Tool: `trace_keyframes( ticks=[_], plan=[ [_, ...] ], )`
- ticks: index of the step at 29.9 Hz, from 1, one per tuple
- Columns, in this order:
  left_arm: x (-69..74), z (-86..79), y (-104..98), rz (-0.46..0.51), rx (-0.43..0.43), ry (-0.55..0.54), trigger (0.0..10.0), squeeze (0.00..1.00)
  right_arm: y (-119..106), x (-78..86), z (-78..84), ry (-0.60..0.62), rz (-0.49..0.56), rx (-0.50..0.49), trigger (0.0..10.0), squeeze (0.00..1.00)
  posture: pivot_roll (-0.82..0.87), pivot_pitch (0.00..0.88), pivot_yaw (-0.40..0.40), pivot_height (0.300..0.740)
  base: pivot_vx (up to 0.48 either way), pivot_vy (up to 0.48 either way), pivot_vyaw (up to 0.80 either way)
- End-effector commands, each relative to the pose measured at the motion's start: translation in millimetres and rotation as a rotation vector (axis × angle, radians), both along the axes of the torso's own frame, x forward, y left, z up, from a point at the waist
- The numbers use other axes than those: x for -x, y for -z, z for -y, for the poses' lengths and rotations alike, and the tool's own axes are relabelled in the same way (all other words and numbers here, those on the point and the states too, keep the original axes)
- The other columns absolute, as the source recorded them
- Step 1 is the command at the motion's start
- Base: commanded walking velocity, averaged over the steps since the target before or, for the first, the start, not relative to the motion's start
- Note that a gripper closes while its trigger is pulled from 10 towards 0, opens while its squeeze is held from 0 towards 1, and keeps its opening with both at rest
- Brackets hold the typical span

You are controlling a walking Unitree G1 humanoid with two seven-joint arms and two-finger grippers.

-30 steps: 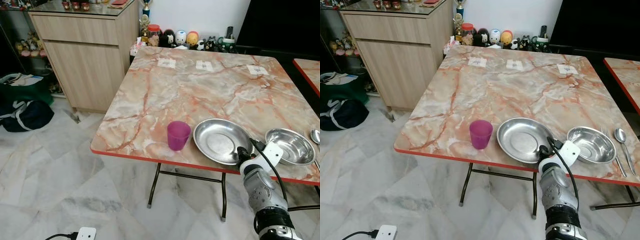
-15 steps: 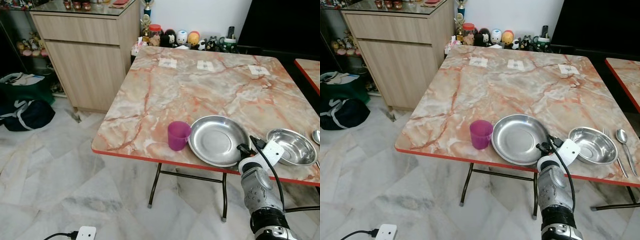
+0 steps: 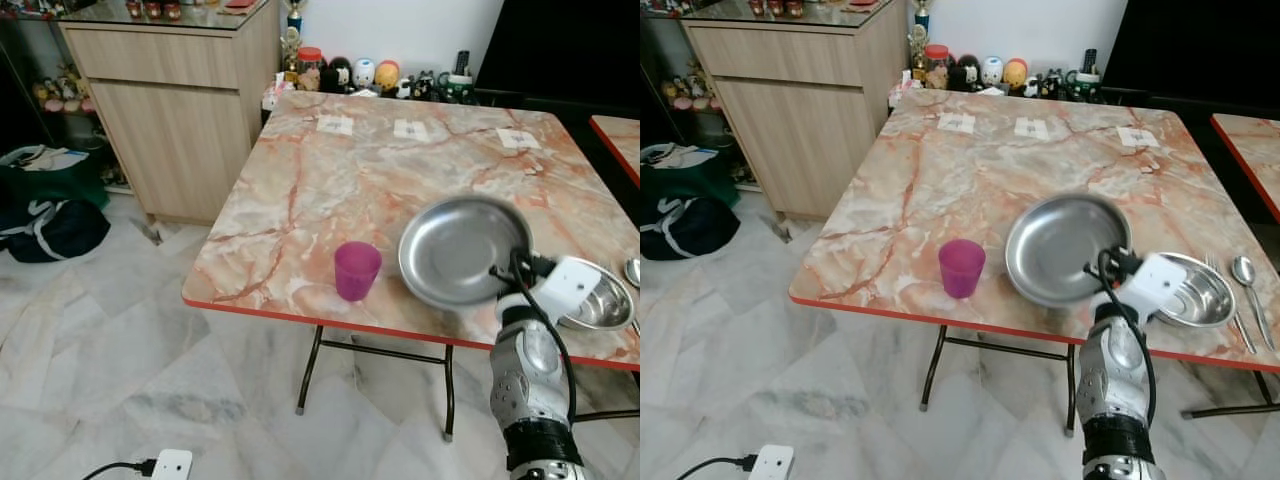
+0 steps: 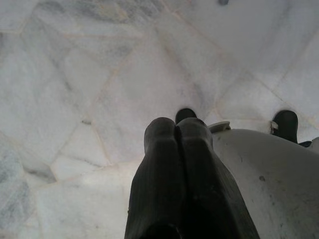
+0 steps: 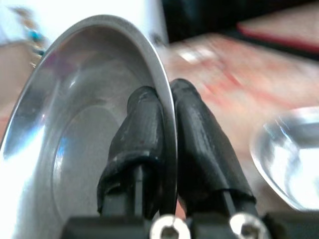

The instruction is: Setting the table

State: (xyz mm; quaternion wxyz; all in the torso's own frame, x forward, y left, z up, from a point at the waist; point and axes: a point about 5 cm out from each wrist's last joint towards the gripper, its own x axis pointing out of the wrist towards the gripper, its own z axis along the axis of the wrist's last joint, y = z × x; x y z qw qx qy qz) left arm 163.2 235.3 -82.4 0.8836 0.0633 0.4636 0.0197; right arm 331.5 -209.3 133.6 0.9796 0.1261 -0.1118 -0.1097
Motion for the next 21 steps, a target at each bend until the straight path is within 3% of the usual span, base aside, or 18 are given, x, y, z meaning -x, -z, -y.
trace_keyframes(
  ticks=[1, 2, 9, 14, 21],
  plan=[
    [4.8, -0.2, 2.1, -0.014, -0.009, -0.003, 10.0, 0.0, -20.5, -1.2, -5.3, -0.021, 0.097, 0.015, 0.6, 0.0, 0.07, 0.03, -0.063, 0.74, 0.0, 0.0, 0.0],
    [5.9, 0.0, 2.6, -0.011, -0.007, -0.018, 10.0, 0.0, -27.9, -1.0, -5.1, -0.011, 0.127, 0.01, 10.0, 0.0, 0.07, 0.03, -0.062, 0.74, 0.0, 0.0, 0.0],
    [9.8, -5.6, 2.4, 0.007, -0.047, -0.07, 10.0, 0.0, -52.9, -0.7, -6.4, -0.012, 0.225, 0.041, 10.0, 0.0, 0.06, 0.021, -0.056, 0.74, 0.0, 0.0, 0.0],
    [10.1, -7.0, 2.2, 0.009, -0.056, -0.081, 10.0, 0.0, -54.6, 0.1, -5.6, -0.022, 0.227, 0.038, 10.0, 0.0, 0.06, 0.012, -0.054, 0.74, 0.0, 0.0, 0.0],
    [9.8, -5.4, 2.4, 0.008, -0.066, -0.061, 10.0, 0.0, -48.6, 1.0, -13.0, -0.048, 0.209, 0.045, 10.0, 0.0, 0.06, 0.0, -0.055, 0.74, 0.0, -0.468, 0.0]
  ],
)
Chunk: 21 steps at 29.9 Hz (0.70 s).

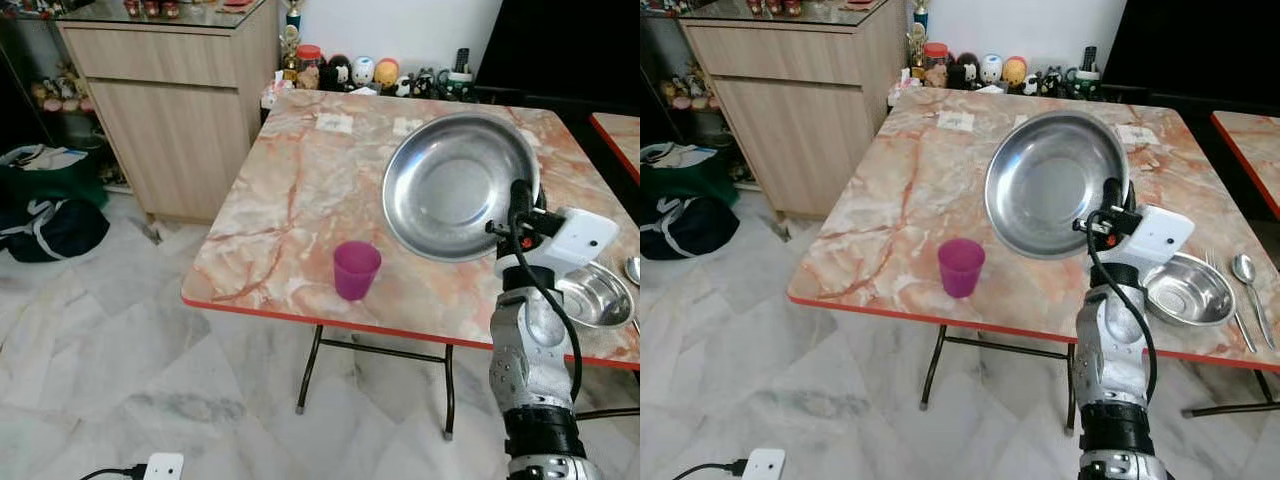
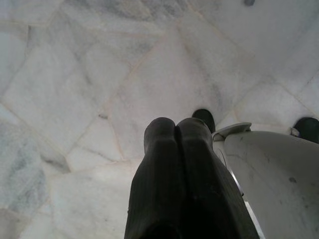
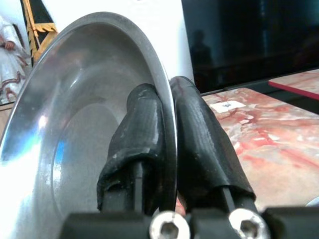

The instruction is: Setting the table

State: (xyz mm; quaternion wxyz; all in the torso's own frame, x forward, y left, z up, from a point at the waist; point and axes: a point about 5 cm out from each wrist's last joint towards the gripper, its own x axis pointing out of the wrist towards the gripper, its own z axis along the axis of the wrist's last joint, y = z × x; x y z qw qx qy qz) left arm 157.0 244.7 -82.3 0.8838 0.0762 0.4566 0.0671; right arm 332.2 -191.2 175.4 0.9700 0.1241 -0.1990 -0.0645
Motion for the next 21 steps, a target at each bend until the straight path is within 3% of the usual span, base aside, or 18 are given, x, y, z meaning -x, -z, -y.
trace_keyframes(
  ticks=[1, 5, 10, 21],
  plan=[
    [3.6, 4.0, 2.6, -0.011, 0.0, 0.012, 10.0, 0.0, -7.1, 1.7, 4.4, 0.015, 0.026, 0.012, 10.0, 0.0, 0.06, 0.0, -0.055, 0.74, 0.0, -0.48, 0.0],
    [3.4, 5.6, 2.9, -0.012, 0.002, 0.012, 10.0, 0.0, -6.1, -0.9, 4.9, 0.003, 0.005, -0.002, 10.0, 0.0, 0.06, 0.0, -0.056, 0.74, 0.0, -0.476, 0.0],
    [3.1, 6.8, 3.1, -0.01, 0.0, 0.012, 10.0, 0.0, -5.7, -0.8, 6.9, 0.01, 0.007, 0.0, 10.0, 0.0, 0.06, 0.0, -0.061, 0.74, 0.0, -0.475, -0.7],
    [1.3, 7.2, 2.3, 0.002, -0.003, 0.008, 10.0, 0.0, -6.5, -0.1, 2.5, 0.004, 0.015, 0.003, 10.0, 0.0, 0.06, 0.001, -0.056, 0.74, 0.0, -0.474, 0.0]
  ],
)
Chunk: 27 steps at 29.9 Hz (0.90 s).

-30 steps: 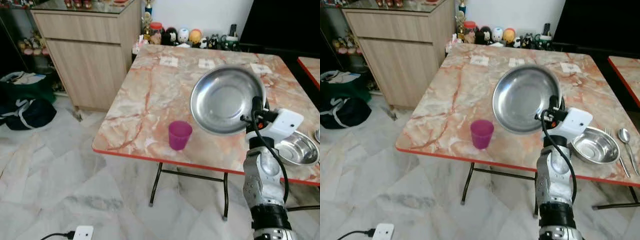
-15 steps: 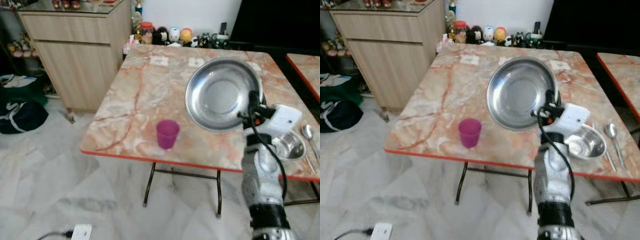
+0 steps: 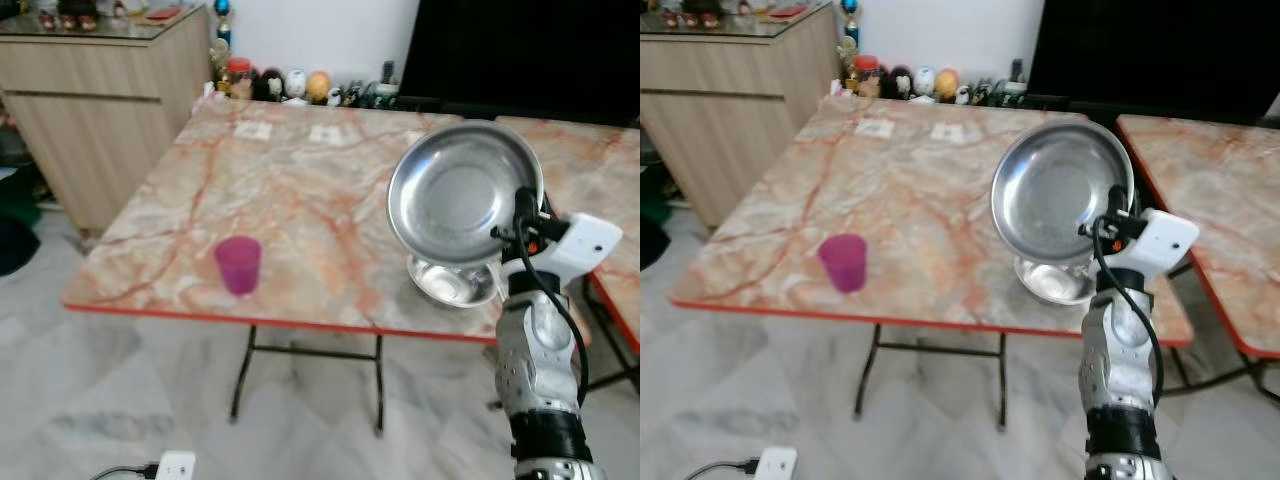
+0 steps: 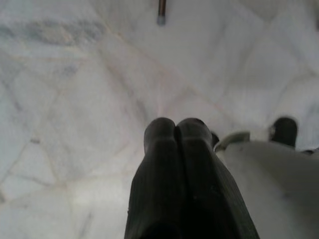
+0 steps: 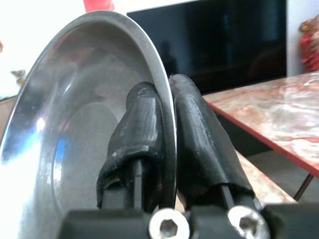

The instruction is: Setting the table

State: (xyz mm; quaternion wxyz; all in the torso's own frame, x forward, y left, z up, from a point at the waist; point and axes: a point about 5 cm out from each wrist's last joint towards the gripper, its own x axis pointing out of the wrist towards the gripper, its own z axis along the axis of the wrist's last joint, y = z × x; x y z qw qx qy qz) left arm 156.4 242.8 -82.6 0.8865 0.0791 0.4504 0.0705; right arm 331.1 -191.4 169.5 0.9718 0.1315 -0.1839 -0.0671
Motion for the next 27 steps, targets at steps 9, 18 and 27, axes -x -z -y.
trace_keyframes(
  ticks=[9, 18, 27],
  plan=[
    [-1.5, 1.9, 0.5, -0.015, -0.001, 0.01, 10.0, 0.0, -8.6, -1.8, 2.6, 0.009, 0.032, 0.006, 10.0, 0.0, 0.06, 0.003, -0.043, 0.74, 0.0, -0.468, 0.0],
    [-1.8, -1.0, -0.4, -0.021, -0.003, 0.018, 10.0, 0.0, -2.5, -3.7, 3.4, 0.026, 0.013, -0.025, 10.0, 0.0, 0.02, 0.0, -0.016, 0.74, 0.0, -0.468, 0.0],
    [-4.8, -3.9, -2.4, -0.015, -0.009, 0.027, 10.0, 0.0, -0.7, -3.4, 2.7, 0.028, 0.005, -0.023, 10.0, 0.0, 0.02, 0.0, -0.012, 0.74, 0.0, -0.469, 0.0]
  ],
)
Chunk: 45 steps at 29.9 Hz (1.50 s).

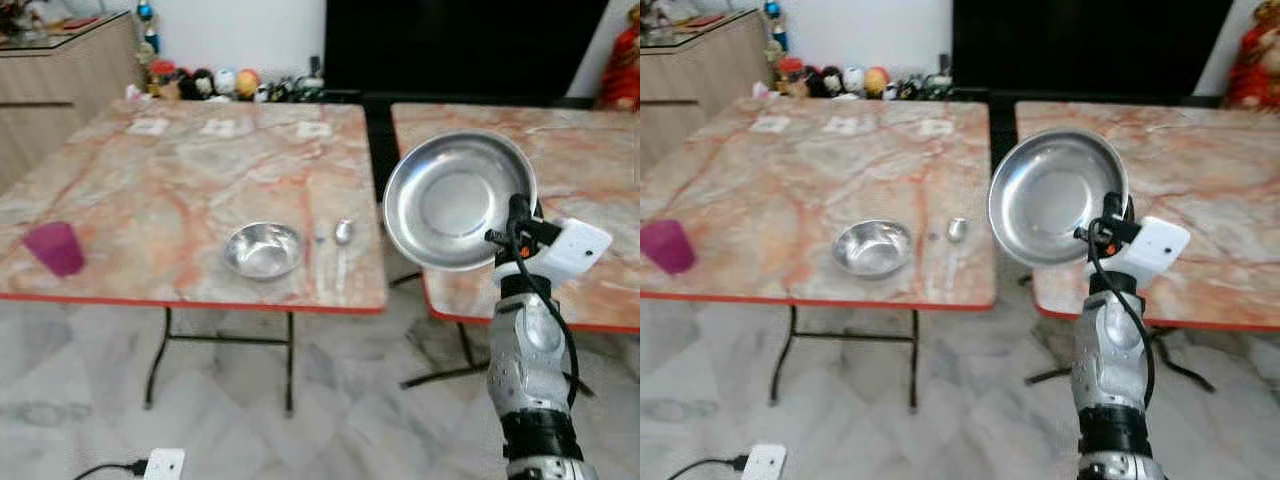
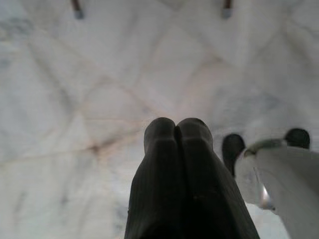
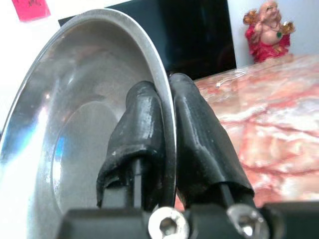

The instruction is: Setting the table

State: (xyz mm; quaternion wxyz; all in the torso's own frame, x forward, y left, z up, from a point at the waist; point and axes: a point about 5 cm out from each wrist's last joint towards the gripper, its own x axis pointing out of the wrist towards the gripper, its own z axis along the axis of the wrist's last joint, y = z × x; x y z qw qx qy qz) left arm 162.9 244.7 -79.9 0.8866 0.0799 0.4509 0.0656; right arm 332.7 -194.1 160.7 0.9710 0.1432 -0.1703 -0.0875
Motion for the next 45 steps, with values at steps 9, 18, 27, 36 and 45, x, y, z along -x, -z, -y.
trace_keyframes(
  ticks=[9, 18, 27, 36, 45],
  plan=[
    [-0.5, 8.2, 2.4, -0.021, 0.0, 0.033, 10.0, 0.0, -11.3, -2.3, 5.8, 0.014, 0.035, 0.016, 10.0, 0.0, 0.0, 0.015, -0.013, 0.74, 0.0, -0.469, 0.0],
    [-2.9, 12.2, 2.6, -0.021, 0.003, 0.04, 10.0, 0.0, -7.4, -0.9, 6.8, 0.025, 0.018, 0.019, 10.0, 0.0, 0.01, 0.018, -0.016, 0.74, 0.0, -0.468, 0.0],
    [-2.1, 14.6, 3.5, -0.025, 0.034, 0.043, 10.0, 0.0, -6.0, -2.5, 8.7, 0.032, 0.005, 0.021, 10.0, 0.0, 0.01, 0.012, -0.018, 0.74, 0.0, -0.259, 0.0],
    [-3.3, 13.8, 2.3, -0.003, 0.05, 0.031, 10.0, 0.0, -5.1, -3.0, 10.9, 0.04, -0.003, 0.021, 10.0, 0.0, 0.01, 0.0, -0.022, 0.74, 0.037, 0.0, 0.0],
    [-3.6, 13.4, 2.2, -0.009, 0.051, 0.038, 10.0, 0.0, -4.0, -3.9, 10.3, 0.041, -0.007, 0.02, 10.0, 0.0, 0.01, 0.0, -0.024, 0.74, 0.356, 0.0, 0.0]
  ],
)
